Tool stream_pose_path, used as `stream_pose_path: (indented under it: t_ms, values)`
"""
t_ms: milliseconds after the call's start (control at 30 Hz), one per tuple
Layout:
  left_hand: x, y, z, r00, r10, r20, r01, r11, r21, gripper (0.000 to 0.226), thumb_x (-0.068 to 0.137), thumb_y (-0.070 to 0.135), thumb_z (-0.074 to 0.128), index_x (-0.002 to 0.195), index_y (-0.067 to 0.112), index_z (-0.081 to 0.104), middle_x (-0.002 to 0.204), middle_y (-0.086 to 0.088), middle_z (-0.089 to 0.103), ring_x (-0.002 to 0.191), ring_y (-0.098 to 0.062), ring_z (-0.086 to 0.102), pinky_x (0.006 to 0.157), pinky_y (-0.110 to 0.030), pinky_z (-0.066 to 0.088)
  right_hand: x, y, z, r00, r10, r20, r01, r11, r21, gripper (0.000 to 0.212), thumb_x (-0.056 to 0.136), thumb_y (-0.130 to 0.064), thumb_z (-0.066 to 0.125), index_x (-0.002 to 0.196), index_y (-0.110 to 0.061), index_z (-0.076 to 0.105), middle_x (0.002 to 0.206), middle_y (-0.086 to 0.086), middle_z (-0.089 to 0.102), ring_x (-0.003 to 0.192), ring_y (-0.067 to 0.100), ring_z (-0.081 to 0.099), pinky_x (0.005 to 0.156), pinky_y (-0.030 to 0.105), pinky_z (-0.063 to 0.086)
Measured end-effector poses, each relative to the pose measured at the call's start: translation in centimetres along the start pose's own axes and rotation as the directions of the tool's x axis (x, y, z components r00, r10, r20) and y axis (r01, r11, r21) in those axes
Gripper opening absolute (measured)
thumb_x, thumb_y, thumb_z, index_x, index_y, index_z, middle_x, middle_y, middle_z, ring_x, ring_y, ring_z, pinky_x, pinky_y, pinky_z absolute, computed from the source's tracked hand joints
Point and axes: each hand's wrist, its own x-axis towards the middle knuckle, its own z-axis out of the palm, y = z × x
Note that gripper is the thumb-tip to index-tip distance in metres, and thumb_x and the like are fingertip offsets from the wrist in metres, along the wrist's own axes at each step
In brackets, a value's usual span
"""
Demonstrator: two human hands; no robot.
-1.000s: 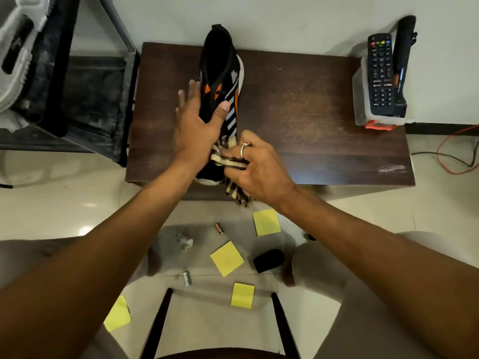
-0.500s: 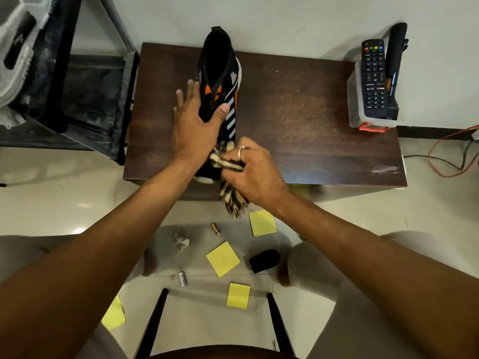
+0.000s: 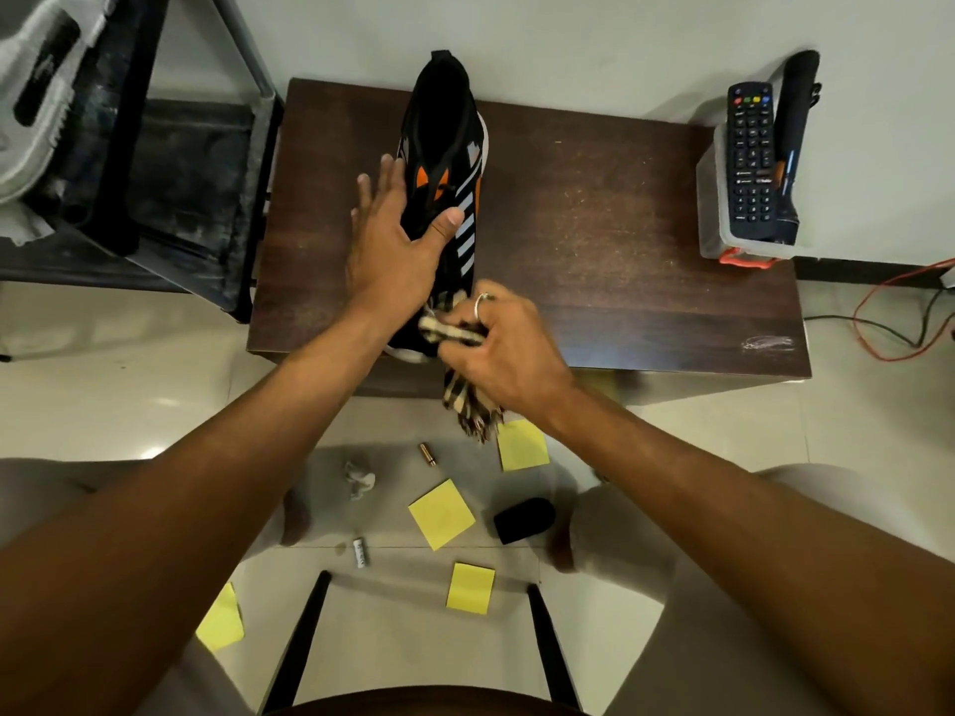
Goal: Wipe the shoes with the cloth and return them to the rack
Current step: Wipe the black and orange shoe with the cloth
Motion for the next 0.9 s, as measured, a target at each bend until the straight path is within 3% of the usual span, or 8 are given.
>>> stream_pose_path:
  t_ms: [133,233,333,400,500,600,767,900]
  values:
    - [0.1,0.1,0.0,1.0,-0.015,-0.002,0.015,1.0,-0.008,0.083,0.098,0.052,0.059,0.163,0.021,0.019,0.171,0.006,0.011,0.158,-0.016,-0.003,0.128,-0.043,0.001,-0.5,0.0,-1.3,0.991,0.005,0.137,-0.012,0.998,0.055,0.005,0.078,-0.007,0.076,0.077,-0.012,0.077,0.076,-0.002,0.057,0.068,0.009,0.056,0.061,0.018,0.041]
    - [0.1,0.1,0.0,1.0,-0.003,0.0,0.003,1.0,-0.004,0.082,0.098,0.053,0.058,0.163,0.02,0.019,0.171,0.005,0.011,0.158,-0.016,-0.003,0.128,-0.042,0.001,0.8,0.4,-2.3,0.997,-0.064,-0.037,0.068,0.99,0.124,0.016,0.081,-0.008,0.076,0.067,-0.013,0.07,0.073,0.002,0.056,0.063,0.01,0.054,0.059,0.026,0.042]
    - [0.0,0.2,0.0,1.0,-0.001,0.007,0.001,1.0,0.025,0.082,0.099,0.053,0.056,0.163,0.019,0.017,0.171,0.005,0.009,0.157,-0.016,-0.004,0.128,-0.041,0.0,3.2,0.9,-3.2,0.965,-0.027,-0.261,0.054,0.994,0.097,0.008,0.087,-0.013,0.072,0.091,-0.017,0.077,0.086,0.005,0.059,0.075,0.011,0.058,0.067,0.024,0.048]
    - [0.1,0.3,0.0,1.0,-0.001,0.013,0.0,0.999,0.033,0.081,0.1,0.052,0.056,0.163,0.019,0.017,0.171,0.005,0.009,0.157,-0.016,-0.004,0.128,-0.04,0.0,4.8,1.5,-3.7,0.958,-0.017,-0.285,0.034,0.998,0.057,0.022,0.092,-0.017,0.07,0.112,-0.017,0.077,0.095,0.004,0.059,0.086,0.009,0.06,0.075,0.018,0.048]
    - [0.3,0.2,0.0,1.0,0.01,0.02,-0.011,0.999,0.037,0.079,0.101,0.051,0.055,0.163,0.02,0.017,0.171,0.005,0.009,0.157,-0.016,-0.005,0.127,-0.039,-0.003,6.0,1.6,-3.7,0.981,0.006,-0.192,0.002,0.999,0.04,0.021,0.094,-0.019,0.068,0.113,-0.022,0.077,0.094,-0.002,0.057,0.088,0.005,0.059,0.077,0.015,0.045]
    - [0.3,0.1,0.1,1.0,0.013,0.018,-0.014,0.999,0.044,0.077,0.101,0.048,0.055,0.163,0.021,0.017,0.171,0.004,0.009,0.157,-0.017,-0.004,0.126,-0.037,-0.003,5.7,1.7,-3.6,0.993,0.055,-0.106,-0.047,0.996,0.077,0.015,0.088,-0.015,0.07,0.092,-0.027,0.078,0.086,-0.007,0.06,0.08,0.003,0.06,0.071,0.015,0.044]
    - [0.0,0.3,0.0,1.0,0.021,0.011,-0.022,0.997,0.077,0.077,0.102,0.051,0.051,0.163,0.019,0.016,0.171,0.003,0.008,0.158,-0.019,-0.005,0.125,-0.037,-0.004,4.2,1.0,-5.0,0.984,0.111,0.138,-0.129,0.983,0.133,0.008,0.08,-0.008,0.073,0.074,-0.01,0.075,0.077,0.012,0.07,0.066,0.009,0.06,0.066,0.028,0.048]
    - [0.5,1.2,-0.6,0.996,-0.008,0.087,-0.003,0.992,0.123,0.075,0.103,0.05,0.05,0.163,0.019,0.017,0.171,0.003,0.007,0.157,-0.021,-0.007,0.127,-0.042,-0.005,5.7,0.8,-5.8,0.985,-0.02,-0.174,0.024,0.999,0.023,0.011,0.082,-0.019,0.072,0.072,-0.023,0.07,0.08,0.008,0.064,0.073,0.018,0.06,0.067,0.033,0.046]
